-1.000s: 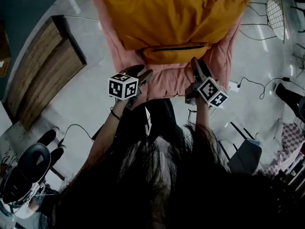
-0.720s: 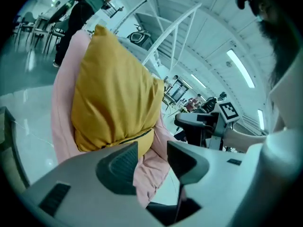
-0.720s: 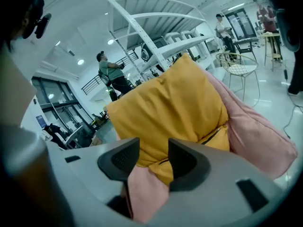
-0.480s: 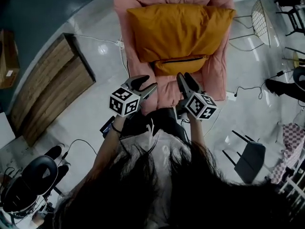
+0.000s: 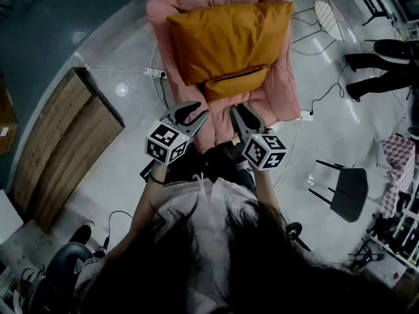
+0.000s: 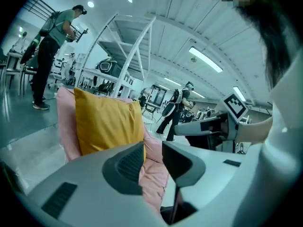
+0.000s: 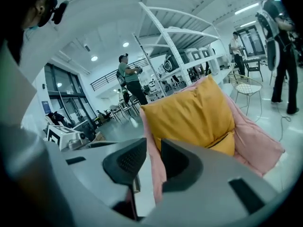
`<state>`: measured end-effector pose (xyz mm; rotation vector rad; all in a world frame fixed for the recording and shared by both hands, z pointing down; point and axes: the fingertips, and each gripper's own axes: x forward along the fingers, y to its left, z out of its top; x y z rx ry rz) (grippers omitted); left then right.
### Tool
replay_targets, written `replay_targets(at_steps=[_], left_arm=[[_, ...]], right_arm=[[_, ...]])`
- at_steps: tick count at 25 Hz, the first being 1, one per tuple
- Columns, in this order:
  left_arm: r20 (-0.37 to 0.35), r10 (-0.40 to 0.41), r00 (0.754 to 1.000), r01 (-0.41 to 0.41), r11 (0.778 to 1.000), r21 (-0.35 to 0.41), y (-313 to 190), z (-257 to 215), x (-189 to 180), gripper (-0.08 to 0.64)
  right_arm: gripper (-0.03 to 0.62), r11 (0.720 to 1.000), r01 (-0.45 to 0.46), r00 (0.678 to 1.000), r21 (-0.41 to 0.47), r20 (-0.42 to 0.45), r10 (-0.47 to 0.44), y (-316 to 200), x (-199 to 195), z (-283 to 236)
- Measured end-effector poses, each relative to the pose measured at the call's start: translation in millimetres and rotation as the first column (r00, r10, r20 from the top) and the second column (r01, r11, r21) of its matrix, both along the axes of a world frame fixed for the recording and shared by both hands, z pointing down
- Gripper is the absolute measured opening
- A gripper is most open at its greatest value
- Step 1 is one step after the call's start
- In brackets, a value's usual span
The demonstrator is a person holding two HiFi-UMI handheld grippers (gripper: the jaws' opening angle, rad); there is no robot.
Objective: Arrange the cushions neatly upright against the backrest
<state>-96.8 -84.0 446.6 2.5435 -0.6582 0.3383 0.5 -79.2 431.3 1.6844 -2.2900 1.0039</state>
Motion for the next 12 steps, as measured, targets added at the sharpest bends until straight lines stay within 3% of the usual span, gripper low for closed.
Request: replay_targets(at_steps=[12], left_arm=[[-0.03, -0.006, 1.0, 0.007, 1.0, 0.024, 28, -22, 12, 0.132]], right_arm=[[0.089, 0.999, 0.034, 0.998, 0.034, -0.044, -0.033, 29, 15, -20]])
